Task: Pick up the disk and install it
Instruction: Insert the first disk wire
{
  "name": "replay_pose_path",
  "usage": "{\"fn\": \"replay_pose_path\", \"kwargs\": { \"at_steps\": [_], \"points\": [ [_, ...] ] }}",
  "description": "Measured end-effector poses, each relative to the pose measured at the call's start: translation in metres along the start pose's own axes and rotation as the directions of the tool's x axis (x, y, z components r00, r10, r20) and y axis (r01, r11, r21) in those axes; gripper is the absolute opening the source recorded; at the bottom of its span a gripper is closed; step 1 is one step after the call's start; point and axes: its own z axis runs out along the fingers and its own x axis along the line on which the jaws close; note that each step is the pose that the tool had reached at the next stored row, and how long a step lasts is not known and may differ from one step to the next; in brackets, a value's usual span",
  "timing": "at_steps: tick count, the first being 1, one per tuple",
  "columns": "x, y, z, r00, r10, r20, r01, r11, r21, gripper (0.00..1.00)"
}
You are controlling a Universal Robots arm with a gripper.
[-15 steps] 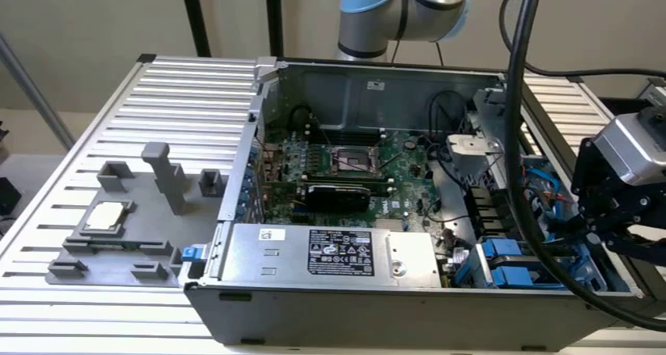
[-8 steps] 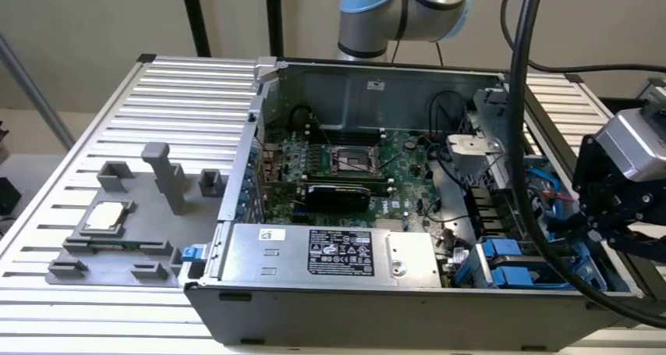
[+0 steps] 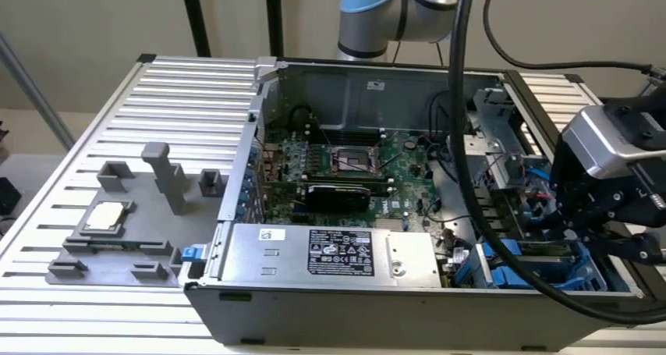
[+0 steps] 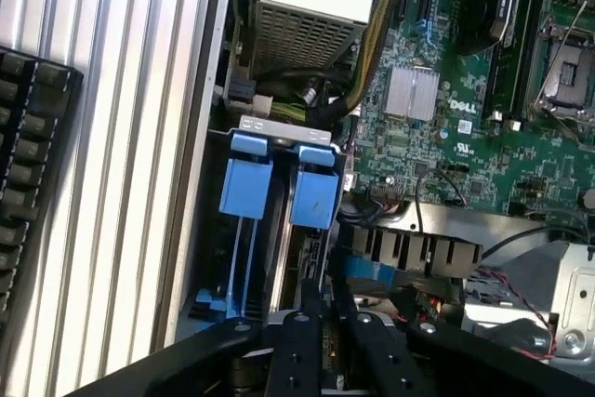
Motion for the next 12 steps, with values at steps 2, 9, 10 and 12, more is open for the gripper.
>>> {"fn": "replay_pose_path", "kwargs": {
  "at_steps": [2, 9, 10, 12],
  "points": [
    [-0.0001, 0.0016, 0.0007, 1.0, 0.008, -0.0056, -0.008, 1.0, 0.0003, 0.0],
    [0.0002, 0.0016, 0.0032, 0.9979, 0.053, -0.0376, -0.052, 0.9986, 0.0032, 0.0],
    [0.0003, 0.0016, 0.0035, 0.9978, 0.054, -0.0382, -0.054, 0.9985, 0.0035, 0.0],
    [0.0003, 0.0016, 0.0037, 0.9977, 0.055, -0.0388, -0.055, 0.9985, 0.0053, 0.0]
  ]
}}
